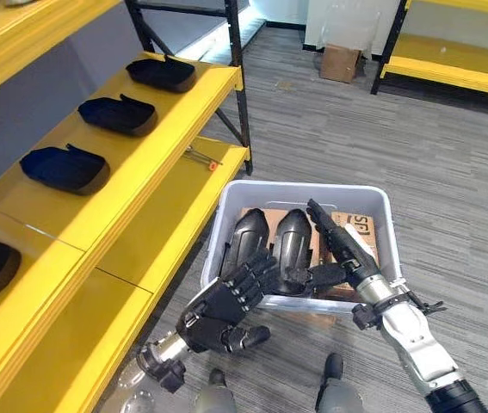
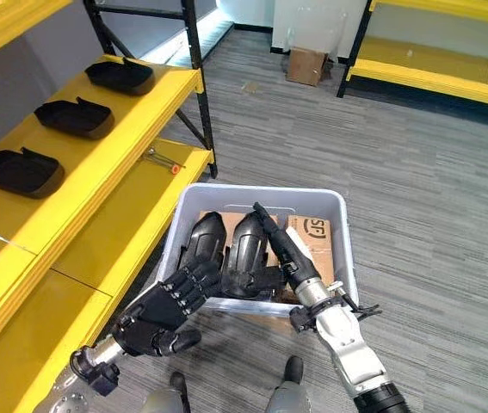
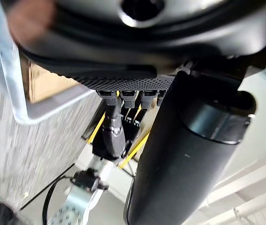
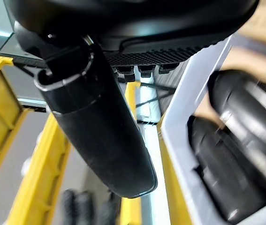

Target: Move parts from the plastic box to the shelf.

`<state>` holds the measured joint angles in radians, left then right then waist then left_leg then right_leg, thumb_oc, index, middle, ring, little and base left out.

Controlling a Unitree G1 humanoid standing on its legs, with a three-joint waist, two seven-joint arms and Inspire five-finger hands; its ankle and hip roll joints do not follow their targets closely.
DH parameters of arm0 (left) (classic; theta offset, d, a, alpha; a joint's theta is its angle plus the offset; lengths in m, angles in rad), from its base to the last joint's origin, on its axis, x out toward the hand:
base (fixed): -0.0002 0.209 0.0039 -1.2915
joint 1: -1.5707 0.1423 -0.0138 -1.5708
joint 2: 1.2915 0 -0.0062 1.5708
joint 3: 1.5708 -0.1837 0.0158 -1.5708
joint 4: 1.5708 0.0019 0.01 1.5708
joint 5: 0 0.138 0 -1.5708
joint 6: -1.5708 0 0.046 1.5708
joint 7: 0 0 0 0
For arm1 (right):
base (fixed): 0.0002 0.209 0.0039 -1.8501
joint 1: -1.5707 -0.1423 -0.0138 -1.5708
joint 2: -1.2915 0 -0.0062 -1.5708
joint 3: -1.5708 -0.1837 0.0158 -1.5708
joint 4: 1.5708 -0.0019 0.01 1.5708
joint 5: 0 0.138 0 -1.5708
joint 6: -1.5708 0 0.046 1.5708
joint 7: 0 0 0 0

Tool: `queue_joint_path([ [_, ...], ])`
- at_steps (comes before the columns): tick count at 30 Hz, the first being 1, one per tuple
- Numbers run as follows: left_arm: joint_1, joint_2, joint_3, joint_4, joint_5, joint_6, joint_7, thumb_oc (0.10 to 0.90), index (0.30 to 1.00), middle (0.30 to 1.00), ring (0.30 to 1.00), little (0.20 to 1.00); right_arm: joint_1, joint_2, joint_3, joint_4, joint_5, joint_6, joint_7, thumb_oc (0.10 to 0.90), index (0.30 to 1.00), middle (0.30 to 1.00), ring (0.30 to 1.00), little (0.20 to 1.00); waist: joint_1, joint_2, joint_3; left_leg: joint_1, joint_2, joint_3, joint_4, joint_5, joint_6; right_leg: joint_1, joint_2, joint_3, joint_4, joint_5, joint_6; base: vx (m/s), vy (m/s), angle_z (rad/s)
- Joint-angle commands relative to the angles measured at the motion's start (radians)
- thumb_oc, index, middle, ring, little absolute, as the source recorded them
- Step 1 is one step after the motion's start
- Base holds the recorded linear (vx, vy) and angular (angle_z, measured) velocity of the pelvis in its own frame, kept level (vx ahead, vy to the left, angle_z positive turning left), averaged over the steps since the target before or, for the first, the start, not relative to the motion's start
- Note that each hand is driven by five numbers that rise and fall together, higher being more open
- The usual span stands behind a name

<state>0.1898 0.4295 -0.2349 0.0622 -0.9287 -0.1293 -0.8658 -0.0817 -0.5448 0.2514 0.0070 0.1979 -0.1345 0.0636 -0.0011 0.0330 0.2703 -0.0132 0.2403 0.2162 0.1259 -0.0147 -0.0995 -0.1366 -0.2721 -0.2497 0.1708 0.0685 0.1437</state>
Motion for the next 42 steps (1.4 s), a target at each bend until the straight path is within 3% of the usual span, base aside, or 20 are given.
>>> queue_joint_path([
  [1,-0.072,0.035,0.022,-0.138,-0.043,-0.06,-0.047,0.9,1.0,1.0,1.0,1.0,-0.119,0.054,-0.035,-0.1,-0.008,-0.092,0.005,0.9,1.0,1.0,1.0,1.0,0.019,-0.051,-0.015,0.036,0.021,0.069,0.085,-0.126,0.01,-0.026,-0.043,0.003,0.041,-0.052,0.033,0.16,-0.05,0.07],
  [9,-0.098,0.049,-0.012,-0.122,-0.016,-0.072,-0.019,0.9,1.0,1.0,1.0,1.0,-0.111,0.013,-0.052,-0.063,-0.007,-0.075,-0.039,0.9,1.0,1.0,1.0,1.0,-0.01,-0.044,0.001,0.048,0.062,0.089,0.074,-0.109,0.0,-0.09,-0.023,0.017,0.153,-0.097,0.004,0.09,-0.085,0.03],
  [12,-0.091,0.058,-0.008,-0.126,-0.027,-0.087,0.011,0.9,1.0,1.0,1.0,1.0,-0.111,0.004,-0.069,-0.047,0.036,-0.073,-0.012,0.9,1.0,1.0,1.0,1.0,-0.024,-0.049,-0.002,0.074,0.054,0.12,0.125,-0.156,0.01,-0.101,-0.027,0.018,0.176,-0.111,-0.008,0.09,-0.111,0.02],
  [13,-0.096,0.057,0.001,-0.127,-0.032,-0.094,0.022,0.9,1.0,1.0,1.0,1.0,-0.109,-0.007,-0.077,-0.057,0.041,-0.083,0.005,0.9,1.0,1.0,1.0,1.0,-0.033,-0.049,-0.003,0.061,0.087,0.163,0.218,-0.127,-0.007,-0.083,-0.025,0.002,0.157,-0.116,-0.03,0.07,-0.118,0.03],
  [14,-0.098,0.057,0.001,-0.128,-0.033,-0.094,0.023,0.9,1.0,1.0,1.0,1.0,-0.109,-0.008,-0.077,-0.058,0.042,-0.084,0.007,0.9,1.0,1.0,1.0,1.0,-0.034,-0.047,-0.003,0.057,0.093,0.163,0.227,-0.123,-0.01,-0.081,-0.022,-0.001,0.154,-0.116,-0.033,0.03,-0.179,0.22],
  [15,-0.123,0.047,-0.001,-0.122,-0.048,-0.091,0.025,0.9,1.0,1.0,1.0,1.0,-0.117,-0.011,-0.078,-0.064,0.025,-0.103,0.003,0.9,1.0,1.0,1.0,1.0,-0.032,-0.042,0.015,-0.033,0.15,0.149,0.392,-0.04,-0.035,-0.048,-0.001,-0.012,0.144,-0.143,-0.074,0.0,-0.11,0.3],
  [16,-0.127,0.045,-0.002,-0.12,-0.049,-0.09,0.026,0.9,1.0,1.0,1.0,1.0,-0.119,-0.011,-0.077,-0.064,0.022,-0.107,0.001,0.9,1.0,1.0,1.0,1.0,-0.034,-0.039,0.016,-0.046,0.156,0.142,0.406,-0.033,-0.037,-0.046,0.003,-0.015,0.144,-0.146,-0.078,0.0,-0.046,0.51],
  [17,-0.143,0.037,-0.009,-0.1,-0.047,-0.103,0.028,0.9,1.0,1.0,1.0,1.0,-0.145,-0.014,-0.065,-0.06,0.025,-0.115,-0.014,0.9,1.0,1.0,1.0,1.0,-0.024,-0.02,0.042,-0.127,0.14,0.093,0.412,0.023,-0.039,-0.04,0.027,0.003,0.165,-0.171,-0.093,0.0,0.127,0.43],
  [19,-0.149,0.036,-0.013,-0.098,-0.046,-0.107,0.028,0.9,1.0,1.0,1.0,1.0,-0.173,-0.02,-0.059,-0.058,0.029,-0.11,-0.03,0.9,1.0,1.0,1.0,1.0,-0.018,-0.005,0.049,-0.129,0.128,0.089,0.319,0.054,-0.041,-0.046,0.035,0.01,0.174,-0.175,-0.088,0.03,0.179,0.1],
  [20,-0.151,0.038,-0.017,-0.109,-0.048,-0.103,0.029,0.9,1.0,1.0,1.0,1.0,-0.193,-0.023,-0.061,-0.057,0.025,-0.109,-0.033,0.9,1.0,1.0,1.0,1.0,-0.011,0.01,0.053,-0.121,0.123,0.091,0.18,0.09,-0.049,-0.04,0.039,0.007,0.172,-0.176,-0.081,0.14,0.356,-0.16],
  [21,-0.143,0.031,-0.022,-0.12,-0.043,-0.099,0.021,0.9,1.0,1.0,1.0,1.0,-0.197,-0.028,-0.057,-0.076,0.01,-0.116,-0.053,0.9,1.0,1.0,1.0,1.0,0.006,0.029,0.055,-0.119,0.138,0.059,-0.016,0.206,-0.079,-0.011,0.047,0.005,0.155,-0.181,-0.073,0.16,0.384,-0.04],
  [23,-0.133,0.02,-0.022,-0.121,-0.034,-0.093,0.01,0.9,1.0,1.0,1.0,1.0,-0.191,-0.027,-0.058,-0.09,0.008,-0.133,-0.057,0.9,1.0,1.0,1.0,1.0,0.013,0.029,0.061,-0.13,0.153,0.016,-0.057,0.267,-0.088,0.011,0.047,0.014,0.153,-0.191,-0.079,0.16,0.311,0.05],
  [24,-0.128,0.012,-0.017,-0.109,-0.031,-0.09,-0.007,0.9,1.0,1.0,1.0,1.0,-0.2,-0.03,-0.057,-0.088,0.037,-0.14,-0.037,0.9,1.0,1.0,1.0,1.0,0.022,0.026,0.064,-0.149,0.153,-0.033,-0.059,0.264,-0.082,0.014,0.046,0.035,0.171,-0.206,-0.082,0.18,0.297,-0.07],
  [26,-0.114,0.024,-0.009,-0.107,-0.022,-0.074,-0.023,0.9,1.0,1.0,1.0,1.0,-0.21,-0.013,-0.054,-0.097,0.174,-0.11,0.034,0.9,1.0,1.0,1.0,1.0,0.038,0.026,0.059,-0.132,0.117,-0.069,-0.055,0.171,-0.069,-0.01,0.03,0.062,0.243,-0.228,-0.063,0.22,0.412,-0.66],
  [30,-0.133,0.037,-0.026,-0.092,-0.056,-0.072,-0.031,0.9,1.0,1.0,1.0,1.0,-0.183,-0.001,-0.07,-0.102,0.19,-0.126,0.077,0.9,1.0,1.0,1.0,1.0,0.028,0.025,0.067,-0.122,0.08,-0.052,-0.039,0.13,-0.047,-0.032,0.009,0.082,0.266,-0.222,-0.034,0.08,0.285,-0.28],
  [33,-0.162,0.076,-0.044,-0.112,-0.02,-0.088,0.02,0.9,1.0,1.0,1.0,1.0,-0.199,-0.01,-0.082,-0.119,0.145,-0.133,0.017,0.9,1.0,1.0,1.0,1.0,0.039,0.013,0.115,-0.158,0.047,-0.054,-0.011,0.096,-0.017,-0.052,-0.013,0.086,0.235,-0.185,-0.002,-0.08,0.132,0.17],
  [37,-0.188,0.088,-0.032,-0.141,-0.024,-0.115,0.059,0.9,1.0,1.0,1.0,1.0,-0.275,0.017,-0.087,-0.103,0.215,-0.098,0.048,0.9,1.0,1.0,1.0,1.0,0.073,0.007,0.156,-0.197,0.064,-0.026,0.008,0.093,-0.018,-0.056,-0.043,0.034,0.208,-0.165,0.012,-0.08,0.002,-0.12],
  [38,-0.195,0.092,-0.025,-0.161,-0.011,-0.12,0.095,0.9,1.0,1.0,1.0,1.0,-0.298,0.032,-0.088,-0.098,0.263,-0.044,0.01,0.9,1.0,1.0,1.0,1.0,0.088,0.007,0.17,-0.219,0.073,-0.035,0.021,0.099,-0.022,-0.053,-0.043,0.024,0.209,-0.17,0.011,-0.04,-0.089,-0.2],
  [40,-0.195,0.095,-0.022,-0.165,-0.007,-0.126,0.12,0.9,1.0,1.0,1.0,1.0,-0.304,0.036,-0.087,-0.096,0.29,-0.024,-0.021,0.9,1.0,1.0,1.0,1.0,0.092,0.007,0.173,-0.226,0.076,-0.039,0.025,0.102,-0.024,-0.051,-0.041,0.021,0.209,-0.172,0.01,-0.02,-0.087,-0.1],
  [42,-0.183,0.091,0.023,-0.205,0.009,-0.167,0.293,0.9,1.0,1.0,1.0,1.0,-0.289,0.058,-0.098,-0.139,0.263,0.027,-0.079,0.9,1.0,1.0,1.0,1.0,0.106,0.008,0.185,-0.256,0.083,-0.056,0.032,0.116,-0.03,-0.05,-0.032,0.009,0.213,-0.188,0.004,-0.01,-0.1,0.02],
])
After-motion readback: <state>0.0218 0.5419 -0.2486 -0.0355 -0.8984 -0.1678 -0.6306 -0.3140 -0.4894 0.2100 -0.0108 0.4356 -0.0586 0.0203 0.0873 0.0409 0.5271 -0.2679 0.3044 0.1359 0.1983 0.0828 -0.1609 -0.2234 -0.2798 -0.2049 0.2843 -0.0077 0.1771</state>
